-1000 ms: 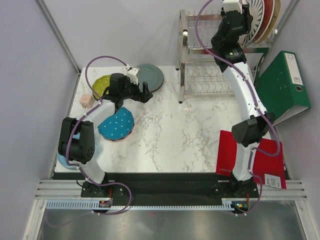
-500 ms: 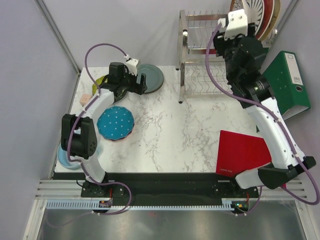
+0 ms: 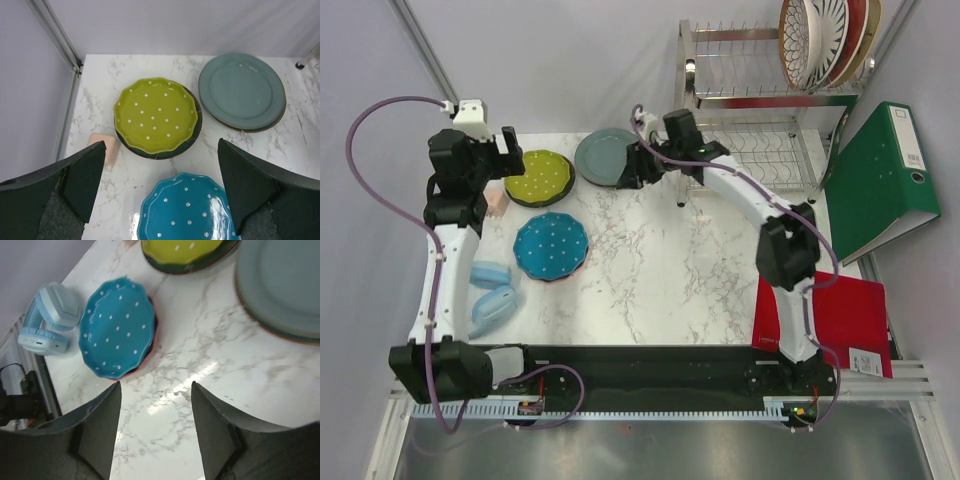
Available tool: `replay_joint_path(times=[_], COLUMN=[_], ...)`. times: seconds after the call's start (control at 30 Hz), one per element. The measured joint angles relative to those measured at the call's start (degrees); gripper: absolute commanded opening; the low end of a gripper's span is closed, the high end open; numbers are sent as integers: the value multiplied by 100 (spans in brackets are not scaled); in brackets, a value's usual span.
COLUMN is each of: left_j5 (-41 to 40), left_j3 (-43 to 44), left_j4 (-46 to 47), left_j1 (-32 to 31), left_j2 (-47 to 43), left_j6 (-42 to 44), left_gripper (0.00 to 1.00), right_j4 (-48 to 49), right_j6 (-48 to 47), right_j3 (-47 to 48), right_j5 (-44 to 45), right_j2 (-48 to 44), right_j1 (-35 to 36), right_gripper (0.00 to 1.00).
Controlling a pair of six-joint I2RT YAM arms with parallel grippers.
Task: Load the plates into the dish rack
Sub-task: Pick up the plate at the center of the board.
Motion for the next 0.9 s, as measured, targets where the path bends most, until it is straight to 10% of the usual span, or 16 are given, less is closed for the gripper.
replay_joint_path(times=[0.37,0.9], left_j5=[-802,-435], left_j3=[-761,-1027], left_j4=[-402,-859], left_j1=[11,48], left_j2=[-1473,-1729], left_j6=[20,-2], left_gripper=[100,100], right_j4=[199,610], right_j6=[1576,1241], right_j3=[1550,1987], right_j5=[-1075,-197], right_j2=[2837,3073], right_j1=[1115,1484], right_gripper=[58,56])
